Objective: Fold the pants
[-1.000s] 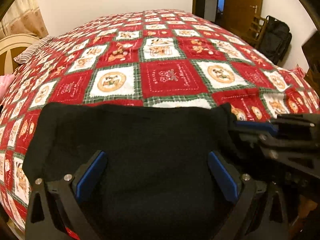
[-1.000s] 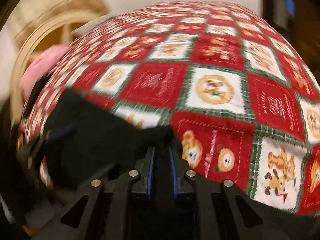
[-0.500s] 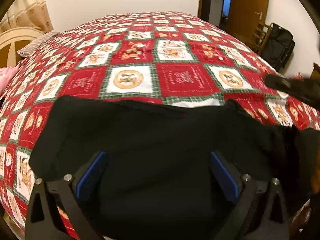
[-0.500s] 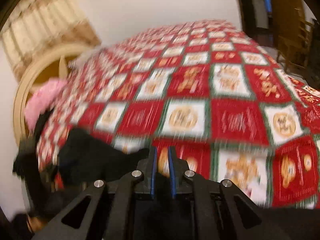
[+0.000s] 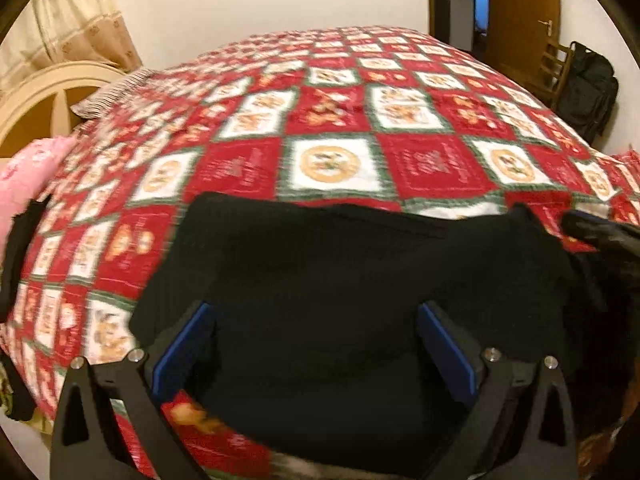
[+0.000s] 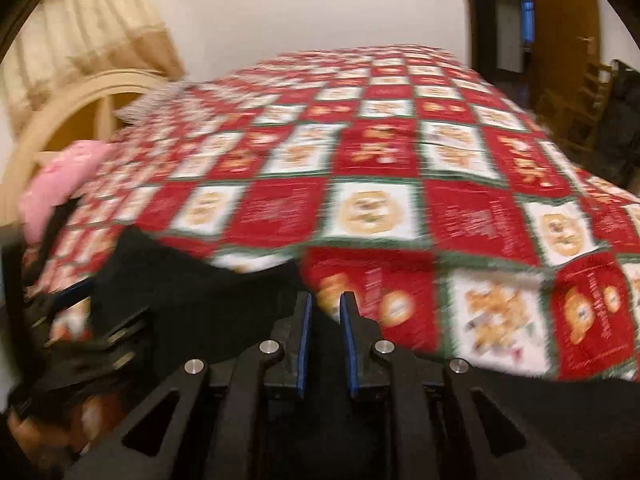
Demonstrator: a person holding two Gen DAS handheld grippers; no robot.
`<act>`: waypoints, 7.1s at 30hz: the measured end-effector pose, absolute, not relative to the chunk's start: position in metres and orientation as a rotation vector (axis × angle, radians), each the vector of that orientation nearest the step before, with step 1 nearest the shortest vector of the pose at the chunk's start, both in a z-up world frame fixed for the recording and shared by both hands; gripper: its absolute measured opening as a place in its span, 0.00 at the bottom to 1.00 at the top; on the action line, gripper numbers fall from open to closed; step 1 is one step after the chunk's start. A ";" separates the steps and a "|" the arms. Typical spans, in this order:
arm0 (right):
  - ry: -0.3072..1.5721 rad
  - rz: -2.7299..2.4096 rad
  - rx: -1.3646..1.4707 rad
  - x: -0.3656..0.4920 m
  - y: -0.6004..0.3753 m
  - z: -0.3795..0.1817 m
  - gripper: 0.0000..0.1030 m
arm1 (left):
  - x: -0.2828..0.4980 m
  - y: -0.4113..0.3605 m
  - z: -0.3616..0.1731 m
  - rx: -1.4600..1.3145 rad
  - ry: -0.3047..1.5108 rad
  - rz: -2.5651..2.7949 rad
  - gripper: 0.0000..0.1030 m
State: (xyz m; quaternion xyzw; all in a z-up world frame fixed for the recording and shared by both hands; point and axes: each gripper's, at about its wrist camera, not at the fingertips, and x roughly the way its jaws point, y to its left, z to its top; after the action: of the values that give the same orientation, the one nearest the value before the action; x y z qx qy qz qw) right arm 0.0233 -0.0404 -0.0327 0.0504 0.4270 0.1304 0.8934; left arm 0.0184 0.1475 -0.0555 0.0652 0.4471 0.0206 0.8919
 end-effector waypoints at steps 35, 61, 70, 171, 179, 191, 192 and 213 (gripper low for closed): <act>0.728 0.415 0.022 -0.063 0.016 -0.034 0.59 | 0.018 0.252 -0.073 -0.371 0.901 0.219 0.92; 0.709 -0.153 0.222 -0.074 -0.109 -0.028 0.59 | 0.017 0.256 -0.072 -0.530 0.809 0.112 0.48; 0.697 0.034 -0.033 -0.071 -0.048 -0.035 0.31 | 0.010 0.246 -0.055 -0.455 0.774 0.068 0.29; 0.687 -0.190 0.139 -0.160 -0.240 -0.023 0.18 | -0.012 -0.005 -0.023 0.163 0.776 -0.343 0.98; 0.707 -0.191 0.287 -0.174 -0.263 -0.025 0.44 | -0.008 -0.015 -0.053 0.213 0.841 -0.305 0.99; 0.608 -0.078 0.180 -0.164 -0.214 0.025 0.45 | -0.015 0.002 -0.038 0.178 0.856 -0.315 0.98; 0.626 -0.013 0.201 -0.150 -0.204 0.022 0.45 | -0.016 0.004 -0.039 0.175 0.869 -0.307 0.98; 0.916 0.336 0.067 0.018 -0.083 -0.029 0.31 | -0.042 0.022 -0.072 0.076 0.970 -0.335 0.99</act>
State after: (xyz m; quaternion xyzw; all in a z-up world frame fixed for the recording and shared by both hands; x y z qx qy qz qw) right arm 0.0179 -0.0833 -0.0290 0.0324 0.4398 0.1612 0.8829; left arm -0.0416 0.0217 -0.0719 0.0366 0.4637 -0.1600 0.8707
